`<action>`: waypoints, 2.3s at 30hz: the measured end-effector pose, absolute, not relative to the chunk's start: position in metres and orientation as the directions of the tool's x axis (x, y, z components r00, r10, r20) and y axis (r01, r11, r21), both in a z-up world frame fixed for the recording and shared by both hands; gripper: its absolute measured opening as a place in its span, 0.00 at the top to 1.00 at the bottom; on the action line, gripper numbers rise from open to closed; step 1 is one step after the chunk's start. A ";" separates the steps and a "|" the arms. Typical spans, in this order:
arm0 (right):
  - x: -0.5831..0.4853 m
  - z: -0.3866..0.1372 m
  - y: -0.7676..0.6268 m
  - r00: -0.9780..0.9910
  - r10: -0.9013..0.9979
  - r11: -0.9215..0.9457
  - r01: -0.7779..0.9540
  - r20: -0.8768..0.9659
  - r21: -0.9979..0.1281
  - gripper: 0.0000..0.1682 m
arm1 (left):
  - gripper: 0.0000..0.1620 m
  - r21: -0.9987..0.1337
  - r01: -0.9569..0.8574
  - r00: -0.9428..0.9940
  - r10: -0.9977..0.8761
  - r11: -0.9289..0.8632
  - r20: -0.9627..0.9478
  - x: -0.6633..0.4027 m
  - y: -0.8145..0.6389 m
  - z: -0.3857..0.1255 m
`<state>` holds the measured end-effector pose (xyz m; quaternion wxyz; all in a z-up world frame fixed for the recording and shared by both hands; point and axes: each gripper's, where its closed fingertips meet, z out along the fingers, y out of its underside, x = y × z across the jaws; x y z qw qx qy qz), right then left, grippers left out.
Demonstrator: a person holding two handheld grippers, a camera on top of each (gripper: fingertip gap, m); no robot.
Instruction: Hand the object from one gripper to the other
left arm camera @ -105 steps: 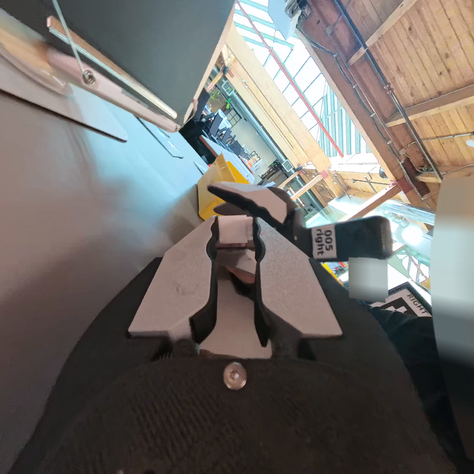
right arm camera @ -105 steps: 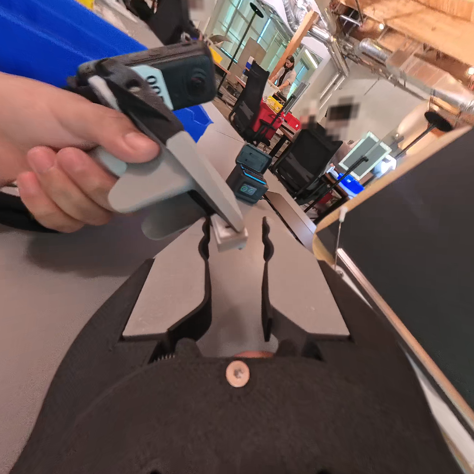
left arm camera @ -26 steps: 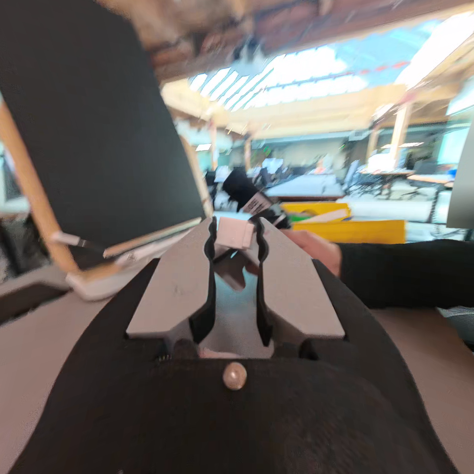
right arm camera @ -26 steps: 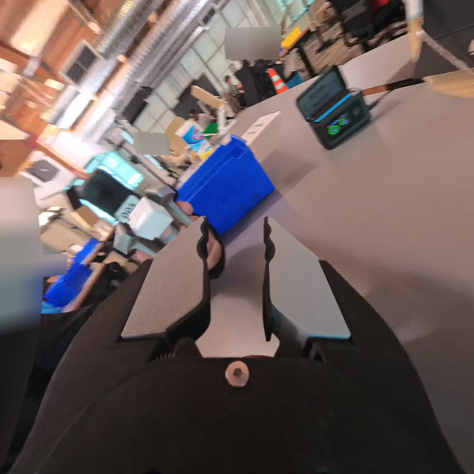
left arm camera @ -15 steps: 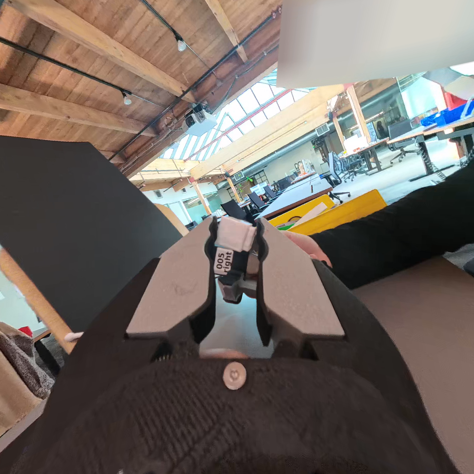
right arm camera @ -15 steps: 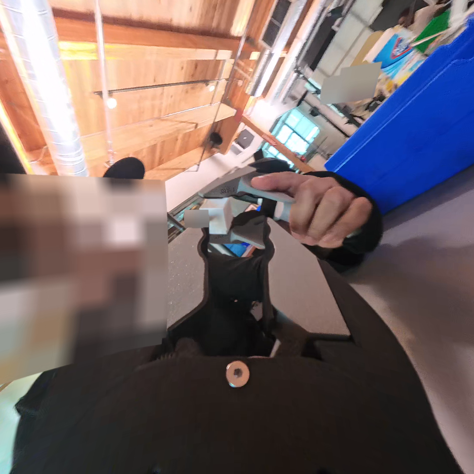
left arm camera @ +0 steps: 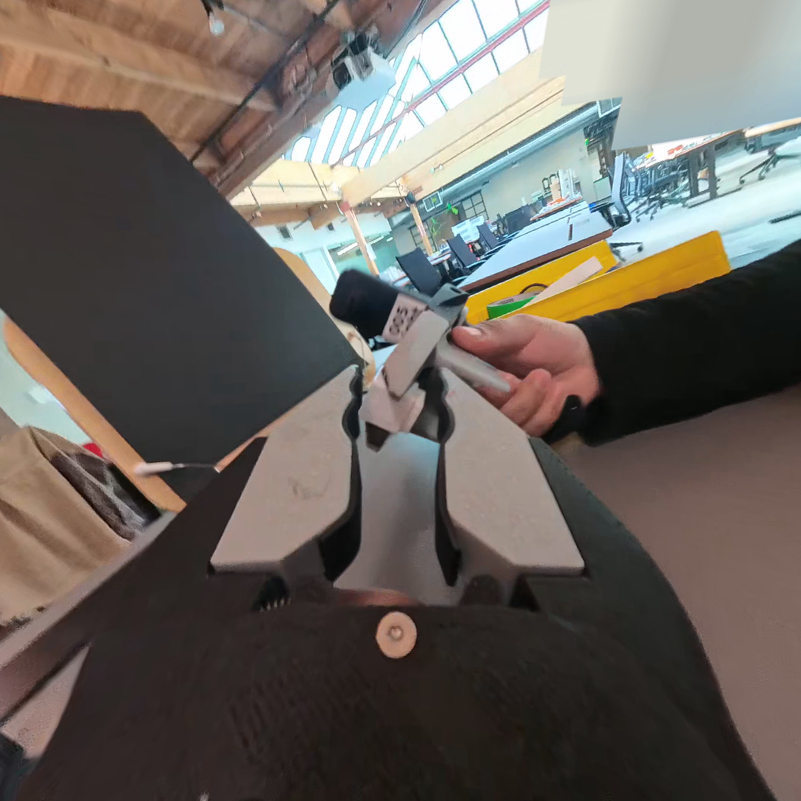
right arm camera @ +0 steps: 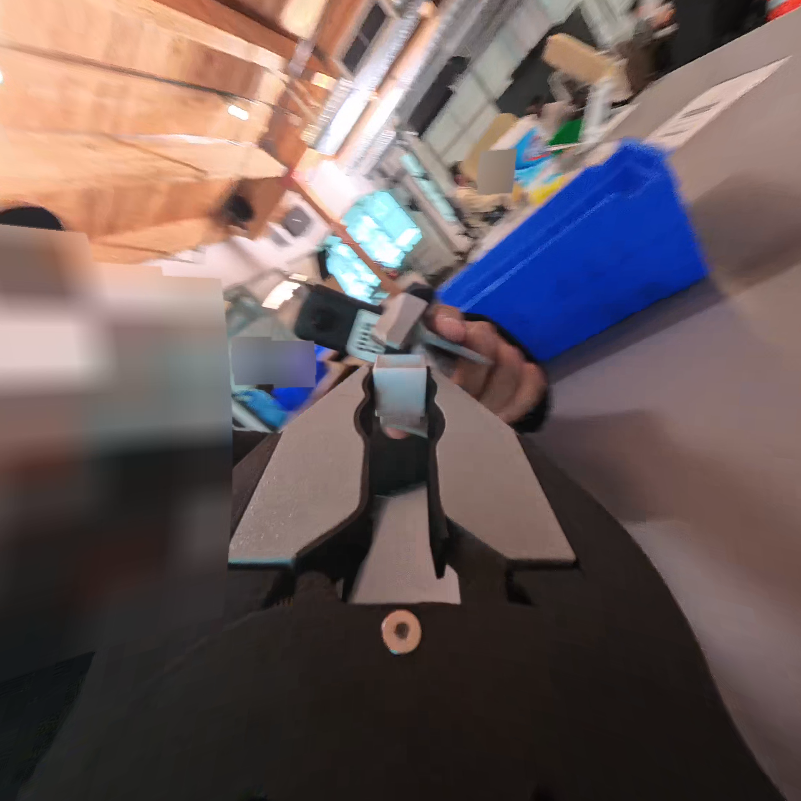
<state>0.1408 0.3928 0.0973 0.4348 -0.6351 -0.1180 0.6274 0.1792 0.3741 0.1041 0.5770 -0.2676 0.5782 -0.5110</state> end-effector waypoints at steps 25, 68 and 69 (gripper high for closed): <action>0.186 0.025 0.430 0.554 0.325 -0.156 0.831 0.766 -0.534 0.85 | 0.89 -0.950 -0.265 -0.204 -0.953 -0.167 0.225 0.204 0.410 0.034; 0.220 0.037 0.438 0.684 0.233 -0.139 0.727 0.692 -0.672 0.83 | 0.71 -0.975 -0.148 -0.137 -0.973 -0.164 0.185 0.197 0.423 0.053; 0.219 0.040 0.438 0.653 0.212 -0.126 0.756 0.727 -0.642 0.83 | 0.70 -0.959 -0.142 -0.143 -0.954 -0.244 0.264 0.195 0.426 0.055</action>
